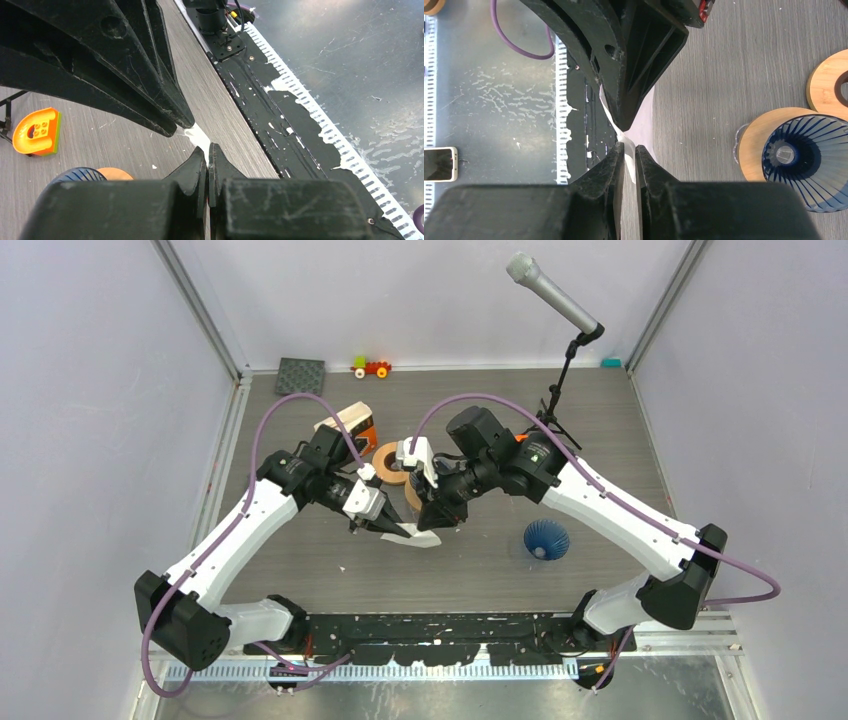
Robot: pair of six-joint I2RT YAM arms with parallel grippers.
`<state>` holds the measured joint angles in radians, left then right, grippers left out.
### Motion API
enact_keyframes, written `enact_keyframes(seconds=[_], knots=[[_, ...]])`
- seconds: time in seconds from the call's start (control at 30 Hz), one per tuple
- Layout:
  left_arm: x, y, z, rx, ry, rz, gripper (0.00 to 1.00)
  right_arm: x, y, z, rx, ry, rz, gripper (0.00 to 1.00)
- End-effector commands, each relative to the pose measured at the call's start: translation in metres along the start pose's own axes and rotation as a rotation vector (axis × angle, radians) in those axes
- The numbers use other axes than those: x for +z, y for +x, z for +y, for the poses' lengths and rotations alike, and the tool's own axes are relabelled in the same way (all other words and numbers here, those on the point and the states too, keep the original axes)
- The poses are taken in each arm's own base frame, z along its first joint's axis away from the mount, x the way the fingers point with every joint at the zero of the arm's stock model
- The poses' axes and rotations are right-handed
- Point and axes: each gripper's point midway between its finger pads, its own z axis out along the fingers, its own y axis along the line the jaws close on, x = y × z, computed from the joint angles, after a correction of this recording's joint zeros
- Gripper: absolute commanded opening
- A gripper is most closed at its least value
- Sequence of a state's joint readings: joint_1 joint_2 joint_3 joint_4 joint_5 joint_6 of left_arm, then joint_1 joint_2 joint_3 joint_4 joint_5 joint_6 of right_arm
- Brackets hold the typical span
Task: Place the coffee filter in the dripper
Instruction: Place the coffee filter in the coffee dripper.
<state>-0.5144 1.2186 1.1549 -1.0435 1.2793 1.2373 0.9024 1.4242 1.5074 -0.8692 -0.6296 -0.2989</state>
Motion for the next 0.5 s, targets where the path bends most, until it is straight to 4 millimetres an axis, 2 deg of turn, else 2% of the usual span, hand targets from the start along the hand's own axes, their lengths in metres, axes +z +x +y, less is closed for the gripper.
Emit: enact_keyframes(seconds=[0.0,0.17,0.47], knots=[[-0.0014,-0.0122,0.0012,0.041,-0.005,-0.041,0.0,-0.0024,-0.0221,0.0053,-0.029,-0.02,-0.06,0.21],[-0.0015,-0.0106,0.0019,0.041,-0.008,-0.036,0.0,-0.0014,-0.0224,0.0074,-0.025,-0.035,-0.062,0.23],[-0.0017,-0.0096,0.003,0.043,-0.011,-0.029,0.0,0.0011,-0.0219,0.0098,-0.015,-0.056,-0.066,0.18]])
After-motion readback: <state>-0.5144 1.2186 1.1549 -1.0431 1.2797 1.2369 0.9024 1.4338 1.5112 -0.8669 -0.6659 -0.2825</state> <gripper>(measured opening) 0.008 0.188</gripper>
